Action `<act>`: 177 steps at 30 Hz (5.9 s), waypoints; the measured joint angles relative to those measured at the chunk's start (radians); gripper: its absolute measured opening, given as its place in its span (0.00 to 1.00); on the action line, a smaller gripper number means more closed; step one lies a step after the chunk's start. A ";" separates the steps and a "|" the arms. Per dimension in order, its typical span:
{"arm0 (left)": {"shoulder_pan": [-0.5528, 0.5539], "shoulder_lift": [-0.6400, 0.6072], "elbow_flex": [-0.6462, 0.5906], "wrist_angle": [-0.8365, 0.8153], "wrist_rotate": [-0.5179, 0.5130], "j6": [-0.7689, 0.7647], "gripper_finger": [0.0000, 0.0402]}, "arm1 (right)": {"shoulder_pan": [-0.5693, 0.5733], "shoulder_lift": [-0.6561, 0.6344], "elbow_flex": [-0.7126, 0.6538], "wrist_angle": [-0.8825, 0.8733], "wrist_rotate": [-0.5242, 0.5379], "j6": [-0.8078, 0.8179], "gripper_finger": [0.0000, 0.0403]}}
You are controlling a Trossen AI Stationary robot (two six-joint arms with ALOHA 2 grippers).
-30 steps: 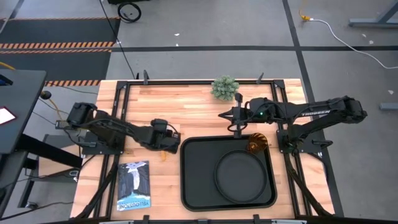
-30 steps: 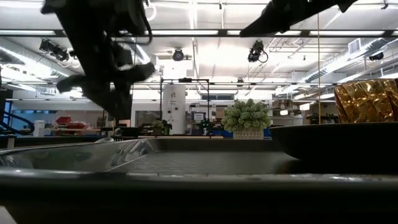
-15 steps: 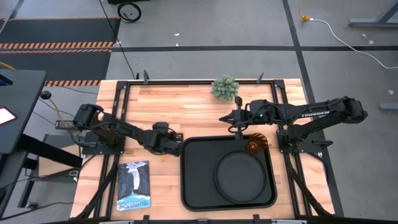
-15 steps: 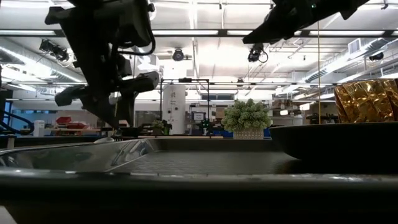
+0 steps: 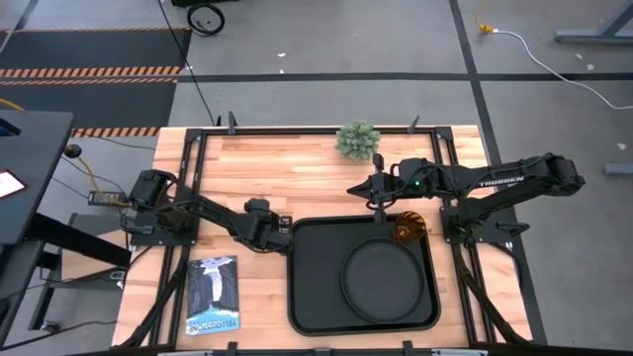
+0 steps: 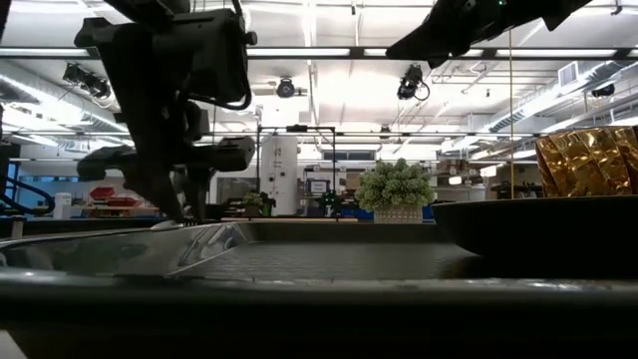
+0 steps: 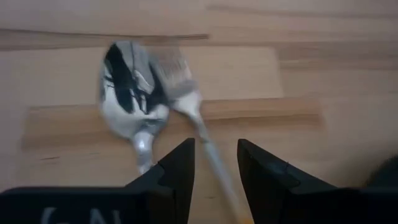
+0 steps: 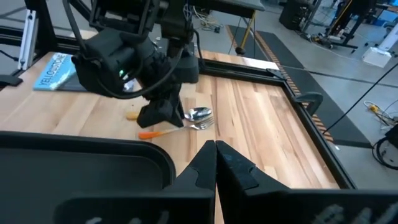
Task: Pick and place plate/cup/fork/spoon on tray
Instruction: Put the orange fork on the black serving tray to the left of the black plate
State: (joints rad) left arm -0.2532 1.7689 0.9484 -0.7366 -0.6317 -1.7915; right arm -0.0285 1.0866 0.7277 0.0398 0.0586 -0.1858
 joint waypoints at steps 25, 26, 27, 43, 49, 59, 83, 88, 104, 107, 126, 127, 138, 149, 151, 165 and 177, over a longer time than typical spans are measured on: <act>0.040 0.077 0.003 0.019 0.035 0.006 0.31 | 0.001 0.001 0.000 0.022 -0.027 0.007 0.02; 0.040 0.077 0.003 0.020 0.037 0.018 0.31 | 0.001 0.001 0.000 0.027 -0.027 0.007 0.02; 0.040 0.077 0.003 0.021 0.039 0.026 0.30 | 0.001 0.001 0.000 0.029 -0.027 0.007 0.02; 0.041 0.078 0.002 0.059 0.032 0.129 0.07 | 0.001 0.001 0.000 0.035 -0.028 0.018 0.02; 0.041 0.066 -0.001 0.063 0.023 0.149 0.07 | 0.001 0.001 0.000 0.035 -0.027 0.019 0.02; 0.041 0.059 -0.001 0.073 -0.019 0.165 0.07 | 0.001 0.001 0.000 0.035 -0.027 0.023 0.02; -0.076 0.057 0.258 0.026 -0.026 0.306 0.07 | 0.000 -0.002 0.001 0.011 0.001 0.032 0.02; -0.120 0.057 0.258 0.130 -0.026 0.281 0.06 | 0.000 -0.002 0.001 -0.011 0.001 0.037 0.02; -0.195 0.084 0.258 0.463 -0.087 0.284 0.07 | 0.157 -0.154 -0.154 0.014 0.157 0.096 0.02; -0.205 0.121 0.259 0.540 -0.088 0.291 0.07 | 0.210 -0.235 -0.208 0.041 0.160 0.096 0.02; -0.298 0.195 0.420 0.577 -0.226 0.310 0.05 | 0.347 -0.412 -0.289 0.010 0.293 0.104 0.02; -0.301 0.200 0.436 0.572 -0.237 0.314 0.05 | 0.347 -0.412 -0.288 0.009 0.293 0.105 0.02; -0.307 0.342 0.560 0.481 -0.260 0.217 0.05 | 0.350 -0.412 -0.288 0.004 0.289 0.108 0.02; -0.317 0.389 0.594 0.419 -0.209 0.128 0.05 | 0.350 -0.411 -0.288 0.010 0.289 0.107 0.02; -0.317 0.387 0.642 0.365 -0.211 0.135 0.05 | 0.350 -0.411 -0.288 0.010 0.289 0.108 0.02; -0.313 0.481 0.861 -0.002 -0.180 0.060 0.05 | 0.350 -0.411 -0.288 0.011 0.288 0.108 0.02; -0.282 0.551 0.860 -0.036 -0.048 0.015 0.06 | 0.350 -0.411 -0.288 0.017 0.288 0.103 0.02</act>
State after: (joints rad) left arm -0.5350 2.3202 1.8080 -0.7728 -0.6797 -1.7763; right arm 0.3214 0.6754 0.4393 0.0567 0.3468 -0.0824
